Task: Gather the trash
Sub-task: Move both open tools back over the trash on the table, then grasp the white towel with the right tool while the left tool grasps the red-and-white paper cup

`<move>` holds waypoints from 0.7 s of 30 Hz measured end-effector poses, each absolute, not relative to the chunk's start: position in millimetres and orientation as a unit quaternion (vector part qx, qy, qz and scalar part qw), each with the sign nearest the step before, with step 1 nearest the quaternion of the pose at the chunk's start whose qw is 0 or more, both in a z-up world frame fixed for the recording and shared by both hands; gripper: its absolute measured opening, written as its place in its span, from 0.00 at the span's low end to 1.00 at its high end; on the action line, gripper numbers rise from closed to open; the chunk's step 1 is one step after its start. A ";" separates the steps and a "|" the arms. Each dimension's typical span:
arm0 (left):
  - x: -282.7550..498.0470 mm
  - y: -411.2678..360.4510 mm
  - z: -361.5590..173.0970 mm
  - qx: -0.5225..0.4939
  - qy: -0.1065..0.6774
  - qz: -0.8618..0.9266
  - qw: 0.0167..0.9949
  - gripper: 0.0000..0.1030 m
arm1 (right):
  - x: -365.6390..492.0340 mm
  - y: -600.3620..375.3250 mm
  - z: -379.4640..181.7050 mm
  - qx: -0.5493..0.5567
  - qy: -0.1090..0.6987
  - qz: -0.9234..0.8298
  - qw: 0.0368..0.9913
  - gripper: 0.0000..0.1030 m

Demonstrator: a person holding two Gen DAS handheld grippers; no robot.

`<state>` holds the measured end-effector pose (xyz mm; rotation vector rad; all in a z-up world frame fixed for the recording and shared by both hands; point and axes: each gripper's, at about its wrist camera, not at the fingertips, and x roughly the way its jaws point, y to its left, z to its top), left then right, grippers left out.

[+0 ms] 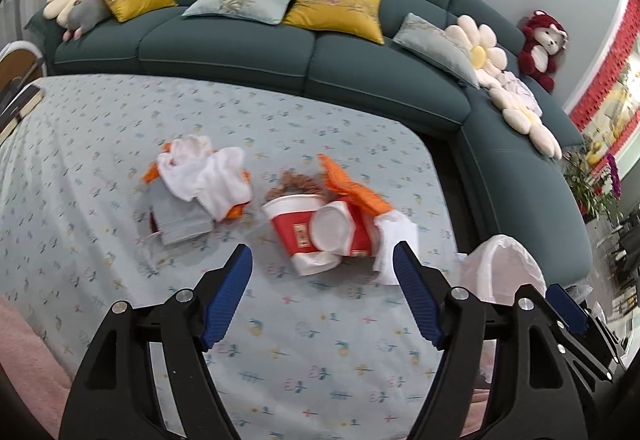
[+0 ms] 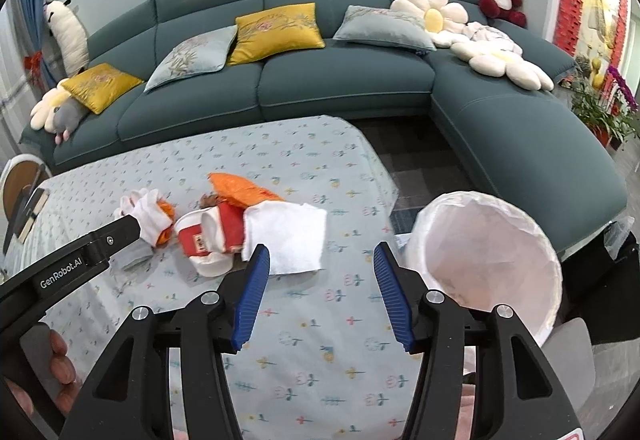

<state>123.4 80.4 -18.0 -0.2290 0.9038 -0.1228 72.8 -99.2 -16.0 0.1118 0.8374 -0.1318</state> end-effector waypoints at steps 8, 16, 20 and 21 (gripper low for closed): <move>129.8 111.9 -36.1 -0.122 0.452 -0.034 0.883 0.72 | 92.5 -72.0 -34.6 0.050 0.427 -0.044 0.902 0.51; 146.4 127.8 -62.7 -0.126 0.477 -0.023 0.870 0.72 | 127.9 -57.3 -64.9 0.054 0.455 -0.032 0.888 0.51; 159.9 127.2 -73.8 -0.125 0.488 -0.025 0.863 0.72 | 150.1 -52.1 -80.8 0.054 0.467 -0.028 0.882 0.51; 163.6 126.2 -75.9 -0.125 0.490 -0.026 0.862 0.72 | 153.7 -51.7 -84.0 0.056 0.470 -0.029 0.881 0.51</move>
